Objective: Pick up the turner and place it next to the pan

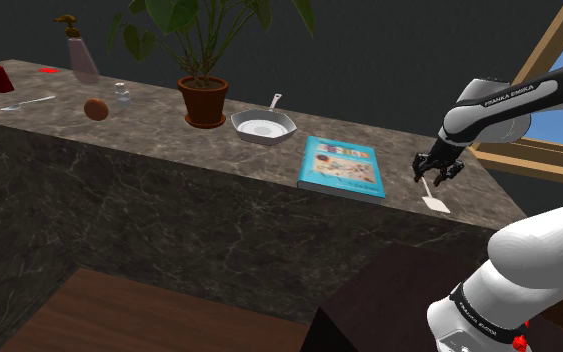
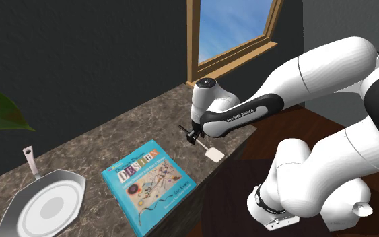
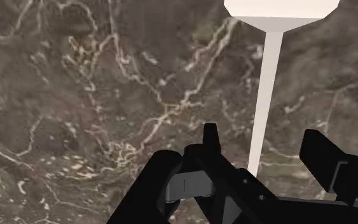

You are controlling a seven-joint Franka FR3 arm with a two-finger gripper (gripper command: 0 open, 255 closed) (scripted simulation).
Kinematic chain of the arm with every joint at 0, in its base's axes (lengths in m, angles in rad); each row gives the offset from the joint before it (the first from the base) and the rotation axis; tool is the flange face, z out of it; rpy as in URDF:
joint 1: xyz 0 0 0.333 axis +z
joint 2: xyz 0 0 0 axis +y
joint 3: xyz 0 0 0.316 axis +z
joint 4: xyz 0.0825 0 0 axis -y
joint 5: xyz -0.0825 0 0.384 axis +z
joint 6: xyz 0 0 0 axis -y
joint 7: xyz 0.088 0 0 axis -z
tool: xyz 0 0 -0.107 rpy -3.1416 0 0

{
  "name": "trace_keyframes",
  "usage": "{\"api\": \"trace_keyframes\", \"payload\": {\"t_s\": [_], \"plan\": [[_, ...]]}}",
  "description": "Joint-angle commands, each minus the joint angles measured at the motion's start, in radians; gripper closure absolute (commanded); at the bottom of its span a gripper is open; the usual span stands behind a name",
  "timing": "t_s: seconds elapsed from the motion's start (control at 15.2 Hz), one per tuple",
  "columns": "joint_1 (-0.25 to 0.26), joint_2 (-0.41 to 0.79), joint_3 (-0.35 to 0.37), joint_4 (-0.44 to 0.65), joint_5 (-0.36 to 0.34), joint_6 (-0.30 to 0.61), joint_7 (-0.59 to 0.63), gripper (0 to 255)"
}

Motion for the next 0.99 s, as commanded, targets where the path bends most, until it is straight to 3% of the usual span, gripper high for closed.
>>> {"api": "trace_keyframes", "payload": {"t_s": [0.0,0.53,0.92], "plan": [[0.0,0.0,0.0,0.0,0.0,0.0,0.0,255],[0.0,0.0,0.0,0.0,0.0,0.0,0.0,255],[-0.004,-0.066,0.018,0.039,0.001,-0.105,0.004,255]]}}
